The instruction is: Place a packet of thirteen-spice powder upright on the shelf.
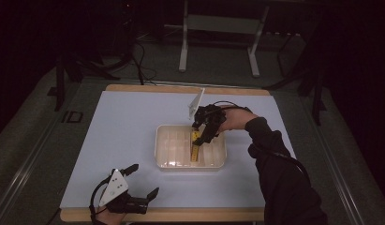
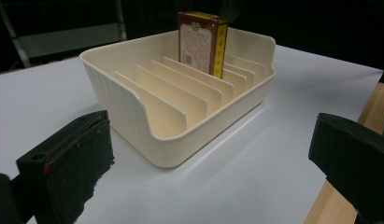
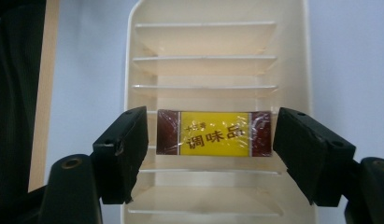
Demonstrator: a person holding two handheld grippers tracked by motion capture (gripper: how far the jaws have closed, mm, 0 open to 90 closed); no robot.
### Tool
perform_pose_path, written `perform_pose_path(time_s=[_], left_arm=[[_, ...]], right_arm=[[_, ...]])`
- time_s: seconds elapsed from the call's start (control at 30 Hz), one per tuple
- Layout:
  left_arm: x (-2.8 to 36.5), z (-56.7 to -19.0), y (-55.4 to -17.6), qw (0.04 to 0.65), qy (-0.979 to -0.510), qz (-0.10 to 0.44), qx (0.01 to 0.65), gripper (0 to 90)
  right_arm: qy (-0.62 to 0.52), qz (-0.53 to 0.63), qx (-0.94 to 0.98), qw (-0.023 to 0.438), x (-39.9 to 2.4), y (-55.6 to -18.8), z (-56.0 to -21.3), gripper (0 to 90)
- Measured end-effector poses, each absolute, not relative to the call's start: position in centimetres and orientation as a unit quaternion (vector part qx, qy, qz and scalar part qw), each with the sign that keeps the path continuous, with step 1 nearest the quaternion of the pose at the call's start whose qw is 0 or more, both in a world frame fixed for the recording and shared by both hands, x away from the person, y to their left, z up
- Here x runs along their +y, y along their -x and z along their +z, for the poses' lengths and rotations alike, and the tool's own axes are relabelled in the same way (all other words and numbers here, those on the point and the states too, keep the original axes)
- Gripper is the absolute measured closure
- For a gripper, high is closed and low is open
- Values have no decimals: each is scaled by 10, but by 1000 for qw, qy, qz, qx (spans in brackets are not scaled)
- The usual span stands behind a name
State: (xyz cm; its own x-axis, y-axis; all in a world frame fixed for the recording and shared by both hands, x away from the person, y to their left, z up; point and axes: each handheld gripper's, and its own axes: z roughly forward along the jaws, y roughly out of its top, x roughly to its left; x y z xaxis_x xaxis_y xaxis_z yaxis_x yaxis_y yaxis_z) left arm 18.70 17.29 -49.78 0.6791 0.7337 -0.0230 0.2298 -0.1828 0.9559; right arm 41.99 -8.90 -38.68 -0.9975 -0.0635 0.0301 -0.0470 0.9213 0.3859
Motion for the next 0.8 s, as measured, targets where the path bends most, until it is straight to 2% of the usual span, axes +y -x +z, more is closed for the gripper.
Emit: perform_pose_path(time_s=[0.2,0.4,0.8], left_arm=[[173,-498,-187,547,-735,230,328,0],[173,-498,-187,546,-735,230,329,0],[173,-498,-187,548,-735,229,329,0]], right_arm=[[-11,-218,-976,-4,-99,-420,-370,240],[17,-237,-971,-16,-112,-424,-360,123],[98,-245,-964,-39,-142,-434,-358,109]])
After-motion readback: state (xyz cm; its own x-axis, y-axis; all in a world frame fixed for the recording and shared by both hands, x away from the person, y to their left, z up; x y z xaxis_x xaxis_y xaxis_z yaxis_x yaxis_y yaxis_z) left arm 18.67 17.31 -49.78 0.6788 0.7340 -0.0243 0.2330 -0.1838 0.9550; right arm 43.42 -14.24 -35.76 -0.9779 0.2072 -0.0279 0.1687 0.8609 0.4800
